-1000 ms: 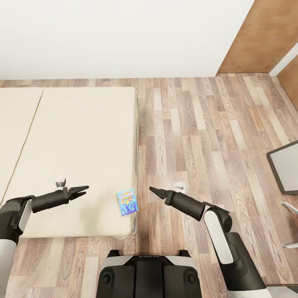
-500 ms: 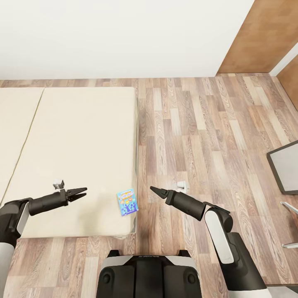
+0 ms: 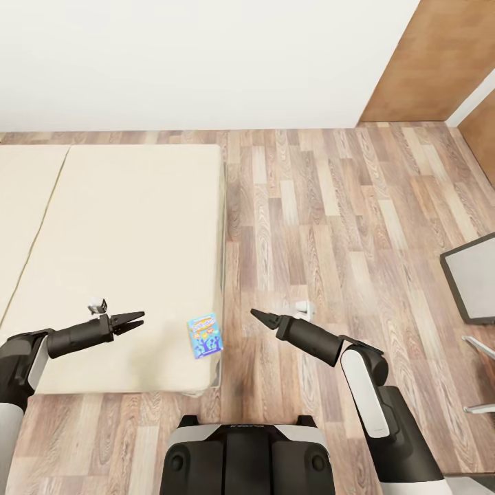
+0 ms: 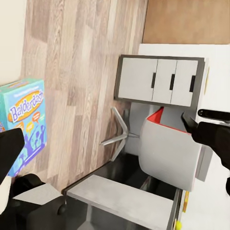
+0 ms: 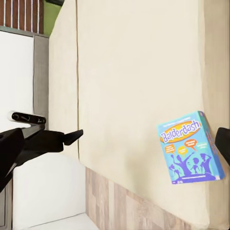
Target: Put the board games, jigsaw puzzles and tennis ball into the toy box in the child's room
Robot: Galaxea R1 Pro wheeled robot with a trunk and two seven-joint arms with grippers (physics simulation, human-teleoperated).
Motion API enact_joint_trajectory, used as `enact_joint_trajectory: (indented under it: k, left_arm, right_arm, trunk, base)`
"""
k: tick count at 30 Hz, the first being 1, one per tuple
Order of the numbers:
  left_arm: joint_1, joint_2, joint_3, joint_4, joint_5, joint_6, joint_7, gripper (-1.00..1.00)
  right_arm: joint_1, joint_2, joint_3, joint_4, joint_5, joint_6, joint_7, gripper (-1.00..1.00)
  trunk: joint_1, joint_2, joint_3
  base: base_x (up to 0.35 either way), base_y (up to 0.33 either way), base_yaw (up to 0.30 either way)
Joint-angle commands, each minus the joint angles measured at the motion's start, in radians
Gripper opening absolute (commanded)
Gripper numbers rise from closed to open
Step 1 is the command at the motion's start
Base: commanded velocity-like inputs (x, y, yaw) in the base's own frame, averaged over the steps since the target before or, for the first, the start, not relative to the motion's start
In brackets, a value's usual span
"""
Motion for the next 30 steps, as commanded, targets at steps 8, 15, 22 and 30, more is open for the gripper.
enact_joint_trajectory:
  k: [8,15,22,30]
  left_arm:
    - [0.000,0.001,0.001,0.000,0.001,0.007,-0.004,1.00]
    - [0.000,0.001,0.001,0.001,0.001,0.005,-0.003,1.00]
    - [0.000,0.003,0.001,0.001,0.001,0.006,-0.003,1.00]
    - [0.000,0.007,0.019,0.001,0.002,0.006,-0.005,1.00]
  right_arm:
    - [0.000,0.000,-0.002,0.000,-0.001,0.006,0.002,1.00]
    - [0.000,0.001,-0.002,0.000,-0.001,0.006,0.002,1.00]
    - [0.000,0.001,-0.002,0.000,-0.002,0.006,0.003,1.00]
    - [0.000,0.000,-0.002,0.000,-0.002,0.007,0.005,1.00]
  trunk:
    - [0.000,-0.001,0.001]
    - [0.000,-0.001,0.002]
    - [0.000,-0.001,0.006]
    - [0.000,-0.001,0.018]
  base:
    - [0.000,-0.042,0.118]
    - [0.000,-0.005,0.029]
    - [0.000,-0.001,0.003]
    - [0.000,0.000,0.000]
